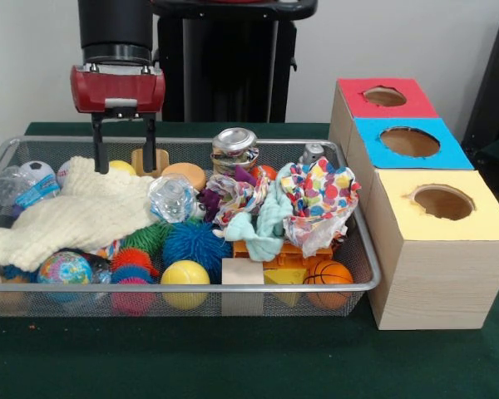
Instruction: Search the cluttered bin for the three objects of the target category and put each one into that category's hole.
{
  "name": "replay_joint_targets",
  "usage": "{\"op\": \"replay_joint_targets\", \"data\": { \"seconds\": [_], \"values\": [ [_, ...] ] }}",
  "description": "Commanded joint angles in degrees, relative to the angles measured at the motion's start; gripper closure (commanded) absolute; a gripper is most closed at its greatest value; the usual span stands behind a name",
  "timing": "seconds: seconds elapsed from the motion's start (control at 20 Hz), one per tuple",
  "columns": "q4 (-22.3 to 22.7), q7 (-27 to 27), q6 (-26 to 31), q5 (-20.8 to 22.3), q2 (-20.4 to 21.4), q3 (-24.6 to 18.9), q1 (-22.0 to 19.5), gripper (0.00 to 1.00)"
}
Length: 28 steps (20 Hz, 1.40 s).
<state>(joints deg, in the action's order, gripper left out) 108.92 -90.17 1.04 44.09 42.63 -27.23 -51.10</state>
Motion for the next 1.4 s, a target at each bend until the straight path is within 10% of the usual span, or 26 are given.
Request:
{"op": "replay_joint_targets", "data": {
  "seconds": [0.05,0.75,1.4],
  "values": [
    [-2.2,6.7,27.2,-8.0,-1.6,-3.2,-1.5,0.0],
    [-5.6,1.2,20.2,-2.9,-10.8,-2.4,2.1,0.0],
    [-10.9,6.4,28.8,-6.7,-10.3,-5.2,3.1,0.0]
  ]
}}
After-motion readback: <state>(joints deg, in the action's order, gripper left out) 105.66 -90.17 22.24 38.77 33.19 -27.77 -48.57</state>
